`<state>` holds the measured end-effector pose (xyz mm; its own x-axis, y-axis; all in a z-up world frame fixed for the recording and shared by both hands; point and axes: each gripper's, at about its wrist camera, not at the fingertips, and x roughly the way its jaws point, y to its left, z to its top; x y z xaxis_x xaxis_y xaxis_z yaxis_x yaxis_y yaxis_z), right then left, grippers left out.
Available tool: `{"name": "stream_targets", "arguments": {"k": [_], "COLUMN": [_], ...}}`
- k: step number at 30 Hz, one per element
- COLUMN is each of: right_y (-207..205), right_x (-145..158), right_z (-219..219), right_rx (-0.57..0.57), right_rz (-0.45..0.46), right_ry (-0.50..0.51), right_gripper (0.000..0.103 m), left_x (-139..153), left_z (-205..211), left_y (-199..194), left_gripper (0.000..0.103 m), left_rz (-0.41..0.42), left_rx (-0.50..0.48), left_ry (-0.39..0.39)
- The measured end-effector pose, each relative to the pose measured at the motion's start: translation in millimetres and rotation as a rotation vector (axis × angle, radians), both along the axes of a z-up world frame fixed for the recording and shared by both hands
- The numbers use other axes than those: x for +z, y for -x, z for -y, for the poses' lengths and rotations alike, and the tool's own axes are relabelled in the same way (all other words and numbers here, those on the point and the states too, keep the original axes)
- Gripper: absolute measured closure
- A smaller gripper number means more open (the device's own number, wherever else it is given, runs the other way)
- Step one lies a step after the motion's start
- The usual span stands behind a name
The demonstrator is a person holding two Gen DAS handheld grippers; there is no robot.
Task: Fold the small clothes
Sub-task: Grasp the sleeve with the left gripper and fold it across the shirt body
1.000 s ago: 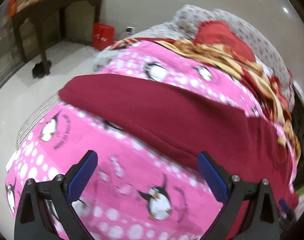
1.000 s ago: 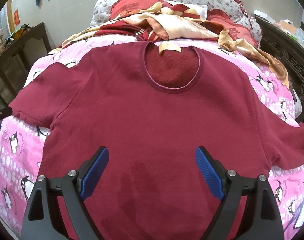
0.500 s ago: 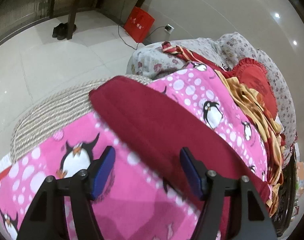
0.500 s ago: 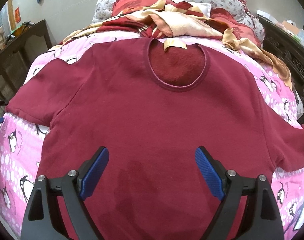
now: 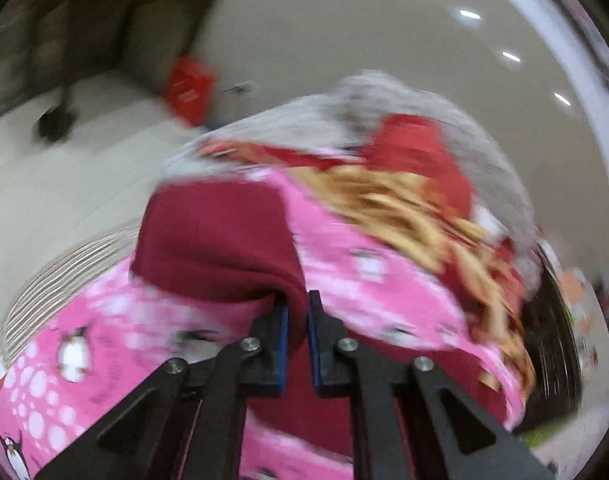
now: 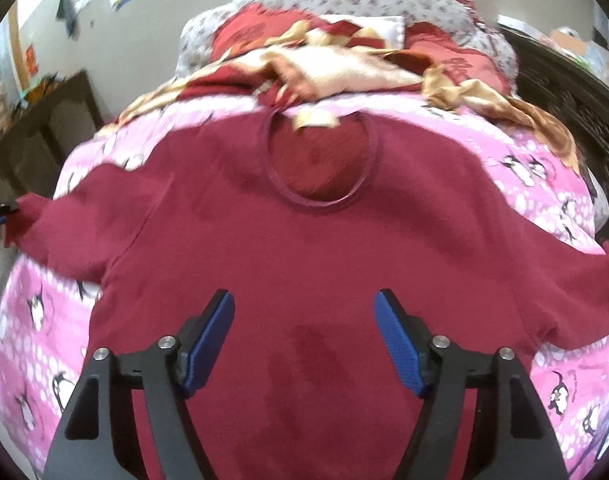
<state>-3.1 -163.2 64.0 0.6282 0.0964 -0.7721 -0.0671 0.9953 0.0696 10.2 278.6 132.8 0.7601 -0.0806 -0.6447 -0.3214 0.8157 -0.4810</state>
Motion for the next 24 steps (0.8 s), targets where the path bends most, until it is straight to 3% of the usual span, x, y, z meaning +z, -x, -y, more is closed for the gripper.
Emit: {"name": "stream_targets", "arguments": {"k": [4,7,10,12,14,16,18,21,22,23,24], "right_y": [-1,0,5,8,10,11,13,13,12,10,9], "right_x": [6,9,10,10,8,8,8,11,12,13,13], "right_z": [29,55,81,96,110,117,122,127,127,126,125], "right_rx": [-0.061,-0.113,-0.168,-0.199,-0.222,-0.228,-0.223,-0.203,-0.194,-0.182,-0.174], "right_rz": [0.005,0.008,0.007,0.002,-0.013,-0.022,-0.023,-0.004,0.000,0.003,0.005], "right_ry": [-0.027,-0.035,-0.051,-0.063,-0.077,-0.087,-0.093,-0.119,-0.134,-0.153,-0.165], "right_gripper": [0.028,0.028,0.028,0.028,0.028,0.028,0.028,0.028,0.028,0.028,0.028], "left_x": [41,39,9,-26,-55,-79,-82,-56,-49,-35,-26], "left_z": [99,172,248,292,321,340,344,331,325,316,308], "left_y": [-2,-4,-4,-6,-9,-8,1,27,30,39,45], "left_gripper": [0.095,0.095,0.095,0.094,0.092,0.091,0.083,0.049,0.033,0.023,0.020], "left_rz": [0.097,0.104,0.059,-0.008,-0.064,-0.123,-0.136,-0.083,-0.054,-0.001,0.033], "left_rx": [-0.257,-0.423,-0.574,-0.659,-0.723,-0.747,-0.769,-0.816,-0.817,-0.806,-0.792], "left_ry": [-0.062,-0.061,-0.086,-0.060,-0.042,-0.092,-0.124,-0.119,-0.126,-0.156,-0.190]}}
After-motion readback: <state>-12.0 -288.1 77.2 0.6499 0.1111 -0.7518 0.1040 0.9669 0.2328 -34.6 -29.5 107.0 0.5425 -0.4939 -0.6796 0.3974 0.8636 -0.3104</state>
